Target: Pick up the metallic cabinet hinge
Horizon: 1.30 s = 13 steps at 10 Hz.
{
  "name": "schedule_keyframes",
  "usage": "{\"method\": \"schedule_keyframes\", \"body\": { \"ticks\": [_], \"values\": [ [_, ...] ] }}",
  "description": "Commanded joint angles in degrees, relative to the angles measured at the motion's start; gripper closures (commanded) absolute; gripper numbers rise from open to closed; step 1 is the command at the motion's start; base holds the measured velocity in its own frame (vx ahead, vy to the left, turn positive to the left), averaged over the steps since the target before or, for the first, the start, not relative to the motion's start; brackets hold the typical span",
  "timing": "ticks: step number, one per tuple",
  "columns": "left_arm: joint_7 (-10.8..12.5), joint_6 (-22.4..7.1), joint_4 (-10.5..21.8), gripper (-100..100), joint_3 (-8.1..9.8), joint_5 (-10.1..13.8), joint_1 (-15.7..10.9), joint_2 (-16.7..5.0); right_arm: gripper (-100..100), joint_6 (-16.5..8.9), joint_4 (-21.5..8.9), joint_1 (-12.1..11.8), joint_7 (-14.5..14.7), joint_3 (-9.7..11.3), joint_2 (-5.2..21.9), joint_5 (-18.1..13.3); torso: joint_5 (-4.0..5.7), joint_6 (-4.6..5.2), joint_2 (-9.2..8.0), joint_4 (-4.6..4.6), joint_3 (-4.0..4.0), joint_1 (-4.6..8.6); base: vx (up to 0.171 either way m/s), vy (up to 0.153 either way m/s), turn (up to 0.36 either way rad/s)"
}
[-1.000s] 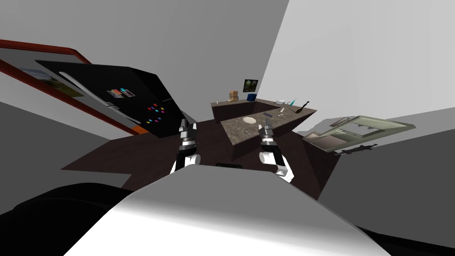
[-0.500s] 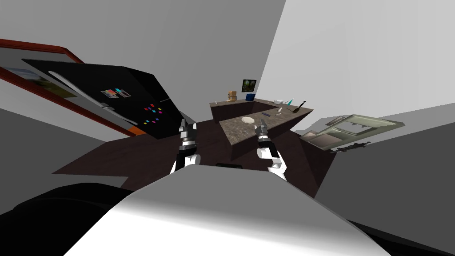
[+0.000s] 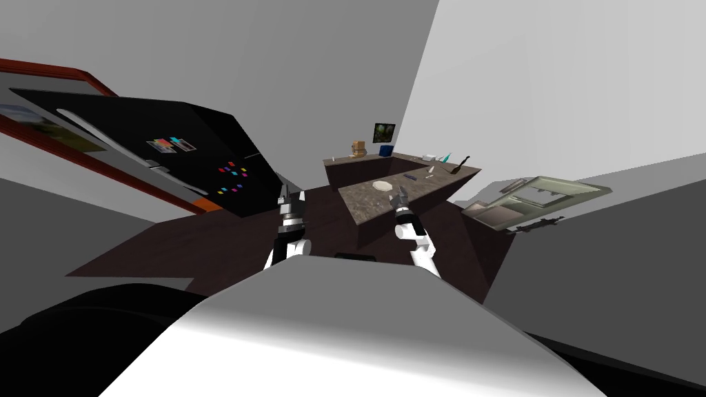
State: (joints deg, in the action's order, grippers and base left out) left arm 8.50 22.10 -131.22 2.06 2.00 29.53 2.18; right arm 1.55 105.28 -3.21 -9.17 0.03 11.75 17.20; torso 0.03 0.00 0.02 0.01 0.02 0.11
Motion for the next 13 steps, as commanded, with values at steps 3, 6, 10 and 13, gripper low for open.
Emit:
{"method": "schedule_keyframes", "body": {
  "ticks": [3, 6, 10, 13],
  "values": [
    [0.0, 0.0, 0.0, 0, 0.00, 0.0, 0.0, 0.0, -100, -4.3, -6.1, 4.9, -4.7, 0.7, 0.4, 5.1, 0.00, 0.01, -0.01, 0.00, -0.01, 0.02, -0.001, -0.036, -0.047],
    [0.0, 0.0, 0.0, 0, 0.00, 0.0, 0.0, 0.0, -100, -6.5, -10.1, 7.7, -6.5, 0.9, 0.4, 7.5, -0.01, 0.00, 0.00, 0.00, 0.00, -0.06, 0.004, -0.021, -0.020],
    [0.0, 0.0, 0.0, 0, 0.00, 0.0, 0.0, 0.0, -100, -10.4, -15.9, 12.4, -10.1, 1.4, 0.3, 11.8, 0.00, 0.01, 0.00, 0.00, 0.00, -0.01, 0.003, -0.029, -0.037],
    [0.0, 0.0, 0.0, 0, 0.00, 0.0, 0.0, 0.0, -100, -12.4, -20.5, 15.3, -12.0, 1.7, 0.2, 13.9, 0.00, 0.00, 0.00, 0.00, 0.00, 0.00, 0.004, -0.028, -0.029]
  ]
}}
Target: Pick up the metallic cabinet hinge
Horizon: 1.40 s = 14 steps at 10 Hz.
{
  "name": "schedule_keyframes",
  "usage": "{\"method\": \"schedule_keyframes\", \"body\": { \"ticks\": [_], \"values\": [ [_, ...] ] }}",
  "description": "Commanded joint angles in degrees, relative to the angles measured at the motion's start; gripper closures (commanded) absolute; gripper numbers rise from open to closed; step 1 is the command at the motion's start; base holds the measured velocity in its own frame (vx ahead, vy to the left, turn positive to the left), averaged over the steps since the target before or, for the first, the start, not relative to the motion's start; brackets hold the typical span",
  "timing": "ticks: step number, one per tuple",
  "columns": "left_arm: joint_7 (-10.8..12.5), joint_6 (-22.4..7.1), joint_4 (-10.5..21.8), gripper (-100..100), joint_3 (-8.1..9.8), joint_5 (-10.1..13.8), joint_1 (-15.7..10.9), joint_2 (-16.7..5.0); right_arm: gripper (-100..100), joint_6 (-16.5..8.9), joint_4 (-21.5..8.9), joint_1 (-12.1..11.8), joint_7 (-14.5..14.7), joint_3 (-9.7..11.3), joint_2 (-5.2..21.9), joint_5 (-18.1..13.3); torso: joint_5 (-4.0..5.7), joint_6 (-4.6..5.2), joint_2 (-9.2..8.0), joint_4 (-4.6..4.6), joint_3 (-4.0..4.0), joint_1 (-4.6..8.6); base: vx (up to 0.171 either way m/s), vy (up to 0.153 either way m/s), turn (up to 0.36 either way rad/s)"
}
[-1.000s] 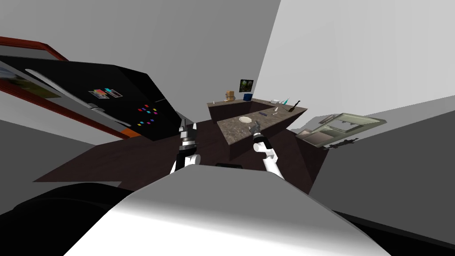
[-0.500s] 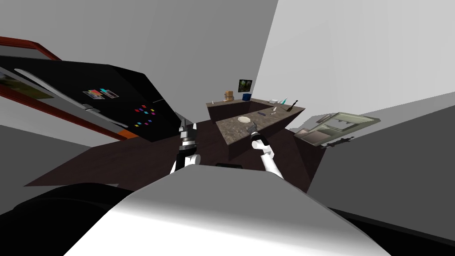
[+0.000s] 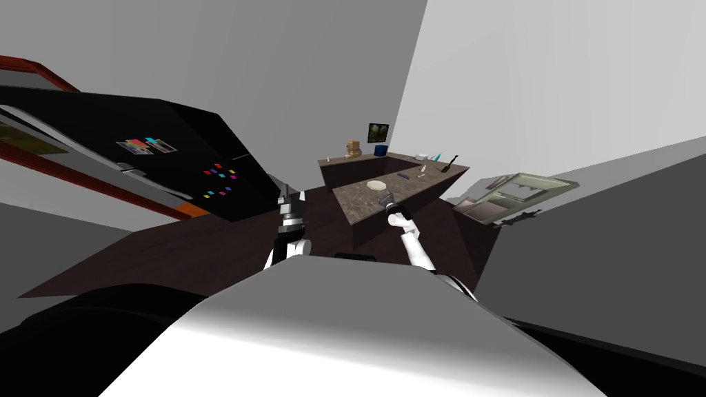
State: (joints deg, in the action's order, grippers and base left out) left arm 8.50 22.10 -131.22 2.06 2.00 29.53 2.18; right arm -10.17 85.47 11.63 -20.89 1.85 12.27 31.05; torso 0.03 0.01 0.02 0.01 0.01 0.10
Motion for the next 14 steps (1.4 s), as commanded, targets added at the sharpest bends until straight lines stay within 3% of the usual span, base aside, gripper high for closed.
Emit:
{"method": "schedule_keyframes", "body": {
  "ticks": [1, 2, 3, 4, 5, 6, 7, 8, 9, 10, 11, 12, 13, 14],
  "values": [
    [0.0, 0.0, 0.0, 0, 0.00, 0.0, 0.0, 0.0, -100, -2.6, -2.9, 2.9, -2.1, 0.1, -0.5, 2.3, 0.00, 0.00, 0.00, 0.00, 0.00, 0.00, 0.001, -0.034, -0.052],
    [0.0, 0.0, 0.0, 0, 0.00, 0.0, 0.0, 0.0, -100, -2.6, -4.0, 3.0, -2.1, 0.1, -0.5, 2.3, 0.00, 0.00, 0.00, 0.00, 0.00, 0.02, 0.002, -0.027, -0.023],
    [0.0, 0.0, 0.0, 0, 0.00, 0.0, 0.0, 0.0, -100, -4.6, -5.9, 5.4, -3.9, 0.3, -0.7, 4.4, 0.00, 0.00, -0.01, 0.00, -0.01, -0.01, -0.001, -0.028, -0.050],
    [0.0, 0.0, 0.0, 0, 0.00, 0.0, 0.0, 0.0, -100, -4.6, -7.4, 5.5, -3.9, 0.3, -0.7, 4.4, 0.00, -0.01, -0.01, -0.01, -0.01, -0.01, 0.000, -0.023, -0.020],
    [0.0, 0.0, 0.0, 0, 0.00, 0.0, 0.0, 0.0, -100, -6.6, -9.6, 8.1, -5.7, 0.6, -1.0, 6.5, 0.00, 0.00, -0.02, 0.00, -0.01, -0.03, 0.007, -0.035, -0.051],
    [0.0, 0.0, 0.0, 0, 0.00, 0.0, 0.0, 0.0, -100, -6.6, -10.7, 8.1, -5.7, 0.6, -1.0, 6.5, 0.00, 0.00, 0.00, -0.01, 0.00, 0.01, 0.007, -0.026, -0.019],
    [0.0, 0.0, 0.0, 0, 0.00, 0.0, 0.0, 0.0, -100, -8.5, -12.6, 10.6, -7.5, 0.8, -1.3, 8.6, 0.00, 0.00, 0.00, 0.00, 0.00, -0.02, 0.003, -0.027, -0.046],
    [0.0, 0.0, 0.0, 0, 0.00, 0.0, 0.0, 0.0, -100, -8.5, -14.0, 10.6, -7.5, 0.8, -1.3, 8.6, 0.00, 0.00, -0.01, 0.00, 0.00, -0.01, 0.002, -0.025, -0.023],
    [0.0, 0.0, 0.0, 0, 0.00, 0.0, 0.0, 0.0, -100, -10.4, -16.0, 13.0, -9.2, 1.0, -1.7, 10.7, 0.00, 0.00, -0.02, 0.00, -0.01, -0.02, 0.005, -0.031, -0.054],
    [0.0, 0.0, 0.0, 0, 0.00, 0.0, 0.0, 0.0, -100, -10.4, -17.3, 13.0, -9.2, 1.0, -1.7, 10.7, 0.00, 0.00, -0.01, -0.01, -0.01, -0.01, 0.003, -0.024, -0.018],
    [0.0, 0.0, 0.0, 0, 0.00, 0.0, 0.0, 0.0, -100, -12.3, -18.9, 15.1, -10.9, 1.2, -2.1, 12.7, 0.00, 0.00, -0.02, 0.00, -0.01, -0.02, 0.000, -0.027, -0.046],
    [0.0, 0.0, 0.0, 0, 0.00, 0.0, 0.0, 0.0, -100, -12.3, -20.6, 15.4, -10.9, 1.2, -2.1, 12.7, -0.01, 0.00, -0.02, -0.01, -0.02, -0.02, 0.003, -0.028, -0.022],
    [0.0, 0.0, 0.0, 0, 0.00, 0.0, 0.0, 0.0, -100, -14.1, -22.3, 17.8, -12.6, 1.4, -2.5, 14.7, 0.00, 0.00, -0.03, 0.00, -0.01, -0.02, 0.009, -0.033, -0.055],
    [0.0, 0.0, 0.0, 0, 0.00, 0.0, 0.0, 0.0, -100, -14.1, -23.8, 17.8, -12.6, 1.4, -2.5, 14.7, 0.00, 0.00, 0.00, -0.01, 0.00, 0.00, 0.008, -0.029, -0.016]
  ]
}}
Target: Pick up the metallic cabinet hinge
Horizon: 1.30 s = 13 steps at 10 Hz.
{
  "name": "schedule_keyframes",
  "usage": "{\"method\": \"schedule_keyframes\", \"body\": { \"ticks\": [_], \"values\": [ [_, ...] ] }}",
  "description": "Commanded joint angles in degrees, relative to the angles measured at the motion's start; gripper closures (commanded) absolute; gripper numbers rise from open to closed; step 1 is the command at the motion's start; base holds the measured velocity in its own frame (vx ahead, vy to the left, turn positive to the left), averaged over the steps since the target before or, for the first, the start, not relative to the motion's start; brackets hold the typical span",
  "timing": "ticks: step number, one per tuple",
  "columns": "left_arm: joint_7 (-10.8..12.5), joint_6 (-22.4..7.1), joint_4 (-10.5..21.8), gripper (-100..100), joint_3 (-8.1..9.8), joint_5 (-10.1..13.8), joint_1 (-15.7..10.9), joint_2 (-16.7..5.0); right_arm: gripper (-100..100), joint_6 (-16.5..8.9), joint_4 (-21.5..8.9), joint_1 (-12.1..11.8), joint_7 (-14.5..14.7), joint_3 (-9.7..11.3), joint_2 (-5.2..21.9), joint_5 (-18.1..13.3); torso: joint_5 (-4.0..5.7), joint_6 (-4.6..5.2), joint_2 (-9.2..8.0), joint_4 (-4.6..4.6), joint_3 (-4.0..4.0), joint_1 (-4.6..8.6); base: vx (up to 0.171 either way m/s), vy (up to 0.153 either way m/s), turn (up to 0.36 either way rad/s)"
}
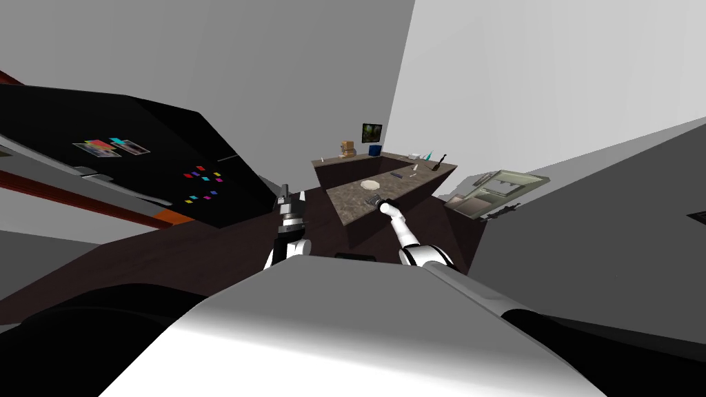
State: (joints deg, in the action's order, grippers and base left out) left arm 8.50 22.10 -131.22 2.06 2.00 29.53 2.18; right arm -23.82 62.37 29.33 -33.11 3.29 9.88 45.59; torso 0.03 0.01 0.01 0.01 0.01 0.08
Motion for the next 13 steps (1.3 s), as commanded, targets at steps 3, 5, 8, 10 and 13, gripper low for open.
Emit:
{"method": "schedule_keyframes", "body": {
  "ticks": [3, 5, 8, 10, 13],
  "values": [
    [0.0, 0.0, 0.0, 0, 0.00, 0.0, 0.0, 0.0, -100, -3.8, -5.6, 4.4, -3.5, 0.4, -1.0, 3.8, 0.00, 0.00, 0.01, 0.00, 0.00, 0.00, 0.010, -0.033, -0.038],
    [0.0, 0.0, 0.0, 0, 0.00, 0.0, 0.0, 0.0, -100, -3.8, -6.8, 4.4, -3.5, 0.4, -1.0, 3.8, 0.00, 0.00, -0.01, 0.00, 0.00, 0.01, 0.003, -0.021, -0.006],
    [0.0, 0.0, 0.0, 0, 0.00, 0.0, 0.0, 0.0, -100, -7.0, -11.4, 8.3, -6.3, 0.7, -1.9, 7.1, 0.00, 0.00, -0.01, 0.00, -0.01, -0.02, 0.009, -0.030, -0.038],
    [0.0, 0.0, 0.0, 0, 0.00, 0.0, 0.0, 0.0, -100, -8.4, -14.8, 10.0, -7.6, 0.8, -2.4, 8.6, 0.01, 0.01, 0.01, 0.00, 0.00, 0.02, 0.014, -0.035, -0.035],
    [0.0, 0.0, 0.0, 0, 0.00, 0.0, 0.0, 0.0, -100, -9.7, -17.6, 11.5, -8.8, 0.9, -2.7, 9.9, 0.01, 0.01, 0.02, 0.00, 0.01, 0.04, 0.015, -0.033, -0.029]
  ]
}}
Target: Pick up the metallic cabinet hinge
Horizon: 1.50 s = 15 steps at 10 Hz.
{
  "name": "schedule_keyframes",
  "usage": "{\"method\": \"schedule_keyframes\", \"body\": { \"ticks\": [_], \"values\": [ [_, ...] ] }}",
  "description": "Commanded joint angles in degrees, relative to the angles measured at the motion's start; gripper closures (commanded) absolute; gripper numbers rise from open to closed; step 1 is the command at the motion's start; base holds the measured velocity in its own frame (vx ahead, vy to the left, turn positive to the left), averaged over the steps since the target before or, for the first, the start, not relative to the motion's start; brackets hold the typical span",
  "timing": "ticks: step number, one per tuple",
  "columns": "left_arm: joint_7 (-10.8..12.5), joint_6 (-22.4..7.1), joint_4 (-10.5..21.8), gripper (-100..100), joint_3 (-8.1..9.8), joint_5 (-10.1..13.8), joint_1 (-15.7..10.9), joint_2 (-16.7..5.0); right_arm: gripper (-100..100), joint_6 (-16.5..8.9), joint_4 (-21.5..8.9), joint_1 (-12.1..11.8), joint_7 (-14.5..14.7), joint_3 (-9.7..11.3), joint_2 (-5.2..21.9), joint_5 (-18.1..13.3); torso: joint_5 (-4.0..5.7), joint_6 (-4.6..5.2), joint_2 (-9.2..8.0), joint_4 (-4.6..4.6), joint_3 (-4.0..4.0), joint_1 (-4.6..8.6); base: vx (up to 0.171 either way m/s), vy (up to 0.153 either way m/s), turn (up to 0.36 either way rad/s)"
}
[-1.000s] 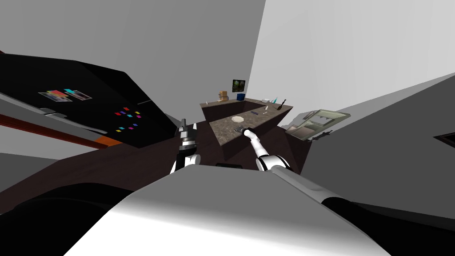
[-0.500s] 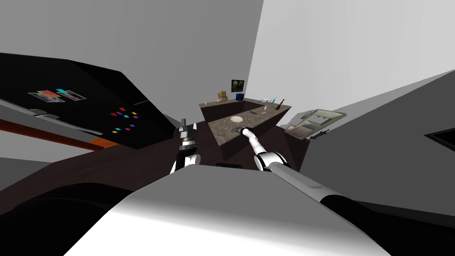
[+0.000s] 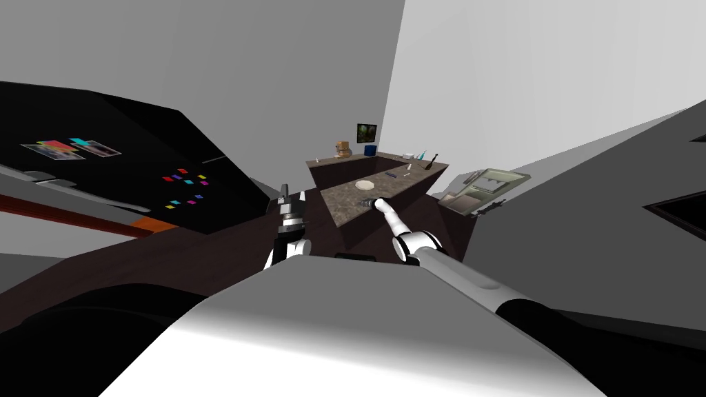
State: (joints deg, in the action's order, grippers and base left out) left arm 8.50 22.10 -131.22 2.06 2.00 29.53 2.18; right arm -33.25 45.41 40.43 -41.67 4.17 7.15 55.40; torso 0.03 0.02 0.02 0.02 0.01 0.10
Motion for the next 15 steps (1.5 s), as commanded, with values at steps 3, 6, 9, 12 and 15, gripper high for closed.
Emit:
{"method": "schedule_keyframes", "body": {
  "ticks": [3, 6, 9, 12, 15],
  "values": [
    [0.0, 0.0, 0.0, 0, 0.00, 0.0, 0.0, 0.0, -100, -2.5, -4.9, 3.0, -2.3, 0.2, -0.8, 2.5, 0.01, 0.01, 0.04, 0.01, 0.02, 0.07, 0.020, -0.043, -0.038],
    [0.0, 0.0, 0.0, 0, 0.00, 0.0, 0.0, 0.0, -100, -5.0, -9.4, 5.6, -4.5, 0.4, -2.0, 4.9, 0.00, 0.00, 0.00, 0.00, 0.00, 0.01, 0.015, -0.036, -0.039],
    [0.0, 0.0, 0.0, 0, 0.00, 0.0, 0.0, 0.0, -100, -5.1, -11.9, 6.7, -4.0, 0.2, -2.7, 6.1, 0.00, 0.00, 0.02, 0.00, 0.01, -0.02, 0.018, -0.025, -0.015],
    [0.0, 0.0, 0.0, 0, -0.01, 0.0, 0.0, 0.0, -100, -3.4, -14.2, 7.8, -3.6, -4.0, -3.7, 2.6, -0.01, -0.03, -0.06, -0.01, -0.04, -0.04, -0.003, -0.032, 0.138],
    [0.0, 0.0, 0.0, 0, 0.00, 0.0, 0.0, 0.0, -100, -1.7, -16.4, 8.8, -3.2, -8.5, -4.7, -1.0, 0.02, -0.01, -0.09, -0.02, -0.05, 0.08, -0.006, -0.062, 0.125]
  ]
}}
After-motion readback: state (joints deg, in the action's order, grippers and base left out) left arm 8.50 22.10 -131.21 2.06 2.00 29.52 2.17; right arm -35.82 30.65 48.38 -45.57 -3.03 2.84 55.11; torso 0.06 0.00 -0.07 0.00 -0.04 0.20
